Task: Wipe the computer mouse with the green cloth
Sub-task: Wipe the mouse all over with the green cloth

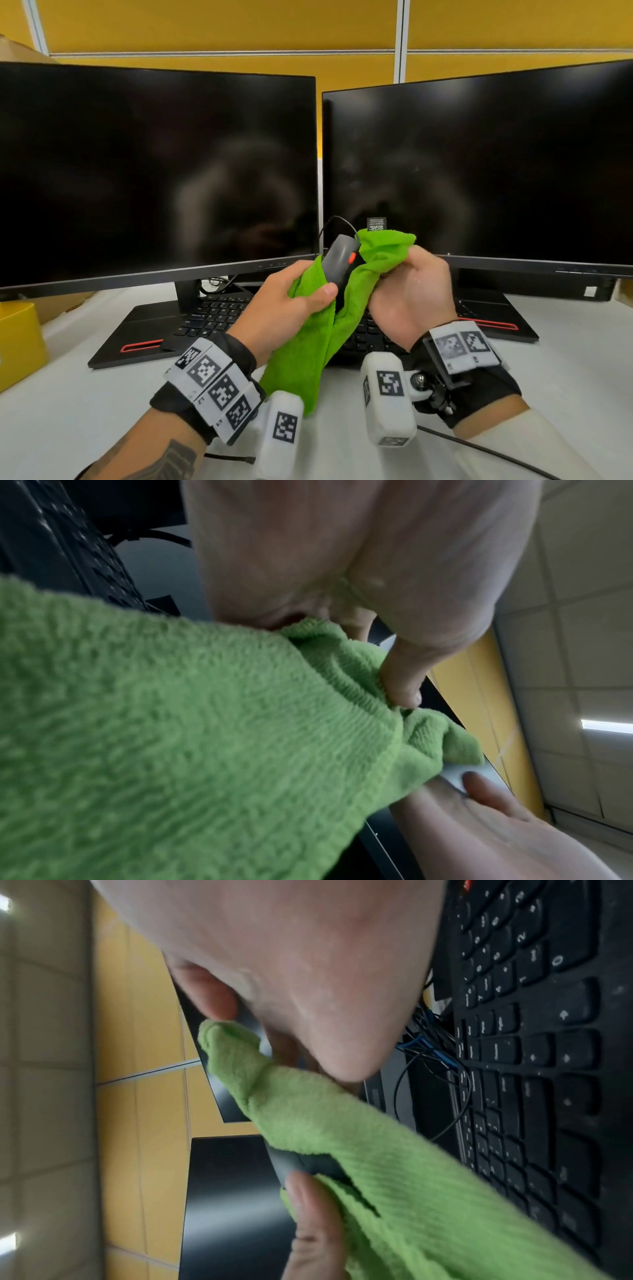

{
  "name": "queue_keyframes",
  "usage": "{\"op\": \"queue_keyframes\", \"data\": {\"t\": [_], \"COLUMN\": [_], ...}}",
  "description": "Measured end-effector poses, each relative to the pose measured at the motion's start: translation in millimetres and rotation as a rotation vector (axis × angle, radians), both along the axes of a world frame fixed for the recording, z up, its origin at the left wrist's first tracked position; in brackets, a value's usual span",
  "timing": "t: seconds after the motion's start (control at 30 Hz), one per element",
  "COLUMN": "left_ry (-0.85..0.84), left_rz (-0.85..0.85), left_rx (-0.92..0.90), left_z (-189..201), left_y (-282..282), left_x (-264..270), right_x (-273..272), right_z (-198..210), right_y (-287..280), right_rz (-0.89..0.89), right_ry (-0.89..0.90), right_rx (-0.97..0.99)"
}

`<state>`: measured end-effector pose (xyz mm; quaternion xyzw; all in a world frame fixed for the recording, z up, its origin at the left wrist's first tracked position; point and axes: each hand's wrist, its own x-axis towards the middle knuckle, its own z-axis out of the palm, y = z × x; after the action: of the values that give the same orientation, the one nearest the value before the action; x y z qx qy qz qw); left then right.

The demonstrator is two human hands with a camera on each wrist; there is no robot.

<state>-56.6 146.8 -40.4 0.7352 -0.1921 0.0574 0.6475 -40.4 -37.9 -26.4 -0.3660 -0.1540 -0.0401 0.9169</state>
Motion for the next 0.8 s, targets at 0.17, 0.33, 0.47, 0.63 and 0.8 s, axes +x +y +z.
{"op": "queue_keyframes", "data": {"t": [0.17,0.33,0.47,0.63,0.8], "left_ry": [-0.031,-0.01,-0.066,-0.097,-0.093], "left_rz": [-0.034,0.013,0.07,0.008,0.036], "left_rx": [0.092,0.014,0.004,0.099,0.106], "left_z": [-5,-5,-4,-5,-4], "left_y": [-2,-5,-7,-10,-10], "left_x": [-1,0,1,-2,1], "right_x": [8,8,9,9,14], "right_z": [-4,-7,-13,-12,-15], "right_y": [13,11,15,10,7], "right_rz": [-0.26,-0.265,-0.2,-0.245,-0.283], "right_ry": [0.016,0.01,-0.004,-0.073,-0.006], "right_rx": [-0.323,-0.363,-0.319,-0.354,-0.321]}}
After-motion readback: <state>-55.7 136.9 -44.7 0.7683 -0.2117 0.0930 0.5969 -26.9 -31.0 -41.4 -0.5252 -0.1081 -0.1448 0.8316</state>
